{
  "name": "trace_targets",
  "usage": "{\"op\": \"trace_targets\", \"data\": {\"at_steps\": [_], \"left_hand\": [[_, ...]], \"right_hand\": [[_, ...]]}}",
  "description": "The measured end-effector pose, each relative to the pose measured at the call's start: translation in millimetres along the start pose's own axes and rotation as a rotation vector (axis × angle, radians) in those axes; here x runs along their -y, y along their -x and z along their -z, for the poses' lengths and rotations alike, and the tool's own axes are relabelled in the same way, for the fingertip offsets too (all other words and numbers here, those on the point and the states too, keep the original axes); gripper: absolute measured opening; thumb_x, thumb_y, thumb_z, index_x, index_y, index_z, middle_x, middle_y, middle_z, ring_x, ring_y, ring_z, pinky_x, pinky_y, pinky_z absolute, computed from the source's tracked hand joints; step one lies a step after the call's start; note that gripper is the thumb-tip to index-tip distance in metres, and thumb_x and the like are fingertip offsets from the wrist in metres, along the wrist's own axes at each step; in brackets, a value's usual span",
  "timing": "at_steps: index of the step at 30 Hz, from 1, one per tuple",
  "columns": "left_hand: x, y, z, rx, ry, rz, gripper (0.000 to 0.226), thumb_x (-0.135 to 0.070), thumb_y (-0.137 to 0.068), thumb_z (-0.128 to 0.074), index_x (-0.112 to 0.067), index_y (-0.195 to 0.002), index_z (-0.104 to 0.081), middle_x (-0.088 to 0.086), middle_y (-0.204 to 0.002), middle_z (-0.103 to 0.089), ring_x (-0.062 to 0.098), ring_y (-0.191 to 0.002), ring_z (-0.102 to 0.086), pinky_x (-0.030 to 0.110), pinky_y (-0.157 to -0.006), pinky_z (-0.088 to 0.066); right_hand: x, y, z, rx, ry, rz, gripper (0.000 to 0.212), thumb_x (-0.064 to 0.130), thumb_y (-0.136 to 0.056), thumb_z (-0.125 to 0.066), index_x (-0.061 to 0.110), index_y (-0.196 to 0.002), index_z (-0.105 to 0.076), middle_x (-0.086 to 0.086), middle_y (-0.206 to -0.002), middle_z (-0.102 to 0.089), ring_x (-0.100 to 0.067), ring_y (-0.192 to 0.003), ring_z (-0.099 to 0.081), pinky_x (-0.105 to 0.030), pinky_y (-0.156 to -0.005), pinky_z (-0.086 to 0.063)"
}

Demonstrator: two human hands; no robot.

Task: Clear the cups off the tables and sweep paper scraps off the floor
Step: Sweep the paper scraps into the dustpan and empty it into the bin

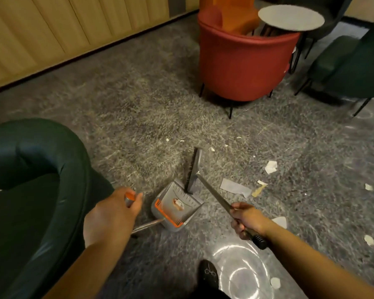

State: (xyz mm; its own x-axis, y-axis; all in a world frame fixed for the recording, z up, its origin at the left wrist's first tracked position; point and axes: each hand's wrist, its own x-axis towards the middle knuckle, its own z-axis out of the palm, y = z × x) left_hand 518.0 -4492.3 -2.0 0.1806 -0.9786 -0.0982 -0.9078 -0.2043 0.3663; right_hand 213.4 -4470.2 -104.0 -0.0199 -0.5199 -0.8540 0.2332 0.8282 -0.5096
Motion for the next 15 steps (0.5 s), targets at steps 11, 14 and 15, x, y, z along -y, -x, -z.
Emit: {"op": "trace_targets", "data": {"at_steps": [11, 14, 15], "left_hand": [[-14.7, -173.5, 8.6, -0.024, -0.043, 0.044, 0.029, -0.061, -0.09, -0.047, -0.035, -0.085, -0.057, -0.008, -0.069, -0.061, 0.019, -0.064, -0.055, 0.029, -0.06, -0.044], [-10.0, -230.1, 8.2, -0.015, -0.059, 0.036, 0.028, -0.061, -0.089, -0.047, -0.036, -0.084, -0.058, -0.006, -0.069, -0.062, 0.021, -0.066, -0.059, 0.03, -0.062, -0.048], [-8.2, -245.1, 8.8, -0.017, -0.069, 0.026, 0.028, -0.061, -0.089, -0.047, -0.036, -0.085, -0.059, -0.006, -0.07, -0.063, 0.022, -0.067, -0.061, 0.03, -0.062, -0.048]], "right_hand": [[140.4, -96.1, -70.1, 0.069, 0.074, -0.038, 0.014, 0.017, -0.102, -0.043, 0.021, -0.116, -0.043, -0.009, -0.063, -0.04, -0.009, -0.034, -0.031, -0.011, -0.039, -0.027], [178.2, -127.3, -95.0, 0.091, 0.087, -0.047, 0.005, 0.017, -0.102, -0.044, 0.021, -0.105, -0.044, -0.008, -0.064, -0.04, -0.008, -0.033, -0.032, -0.011, -0.039, -0.028], [188.9, -135.9, -103.0, 0.084, 0.089, -0.056, 0.005, 0.017, -0.102, -0.044, 0.022, -0.103, -0.044, -0.008, -0.064, -0.039, -0.008, -0.032, -0.033, -0.011, -0.039, -0.028]]}}
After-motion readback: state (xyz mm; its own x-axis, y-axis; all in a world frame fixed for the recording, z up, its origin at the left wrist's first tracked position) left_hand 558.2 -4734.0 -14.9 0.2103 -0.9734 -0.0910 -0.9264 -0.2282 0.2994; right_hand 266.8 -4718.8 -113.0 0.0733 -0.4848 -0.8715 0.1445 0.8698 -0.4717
